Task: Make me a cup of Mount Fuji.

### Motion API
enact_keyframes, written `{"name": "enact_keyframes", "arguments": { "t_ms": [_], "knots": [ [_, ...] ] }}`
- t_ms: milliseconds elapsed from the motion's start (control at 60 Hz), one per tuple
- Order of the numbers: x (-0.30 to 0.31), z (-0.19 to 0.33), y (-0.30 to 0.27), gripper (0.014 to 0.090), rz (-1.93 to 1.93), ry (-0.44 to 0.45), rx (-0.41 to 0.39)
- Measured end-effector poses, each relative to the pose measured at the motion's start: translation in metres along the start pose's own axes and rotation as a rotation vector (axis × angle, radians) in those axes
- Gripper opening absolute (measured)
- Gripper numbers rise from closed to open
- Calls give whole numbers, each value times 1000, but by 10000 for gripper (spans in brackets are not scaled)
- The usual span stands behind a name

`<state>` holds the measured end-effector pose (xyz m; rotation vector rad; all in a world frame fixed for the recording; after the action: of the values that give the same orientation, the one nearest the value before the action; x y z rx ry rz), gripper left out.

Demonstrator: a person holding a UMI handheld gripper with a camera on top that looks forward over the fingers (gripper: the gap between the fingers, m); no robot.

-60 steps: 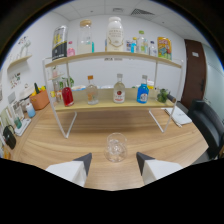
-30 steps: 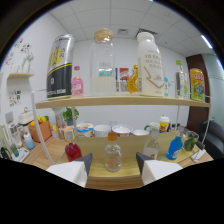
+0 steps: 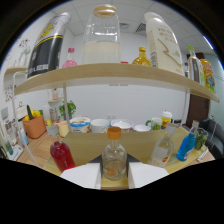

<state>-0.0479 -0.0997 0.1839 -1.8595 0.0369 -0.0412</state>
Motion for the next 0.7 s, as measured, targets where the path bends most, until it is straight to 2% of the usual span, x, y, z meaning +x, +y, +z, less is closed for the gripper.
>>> {"name": "enact_keyframes", "arguments": {
  "t_ms": [200,483,700],
  "knots": [
    [3,-16,-8,353,-19,-7,15],
    [0,-81,-2,353,18,-49,40],
    [-18,-110,58,353,248,-130,-63]
  ]
}}
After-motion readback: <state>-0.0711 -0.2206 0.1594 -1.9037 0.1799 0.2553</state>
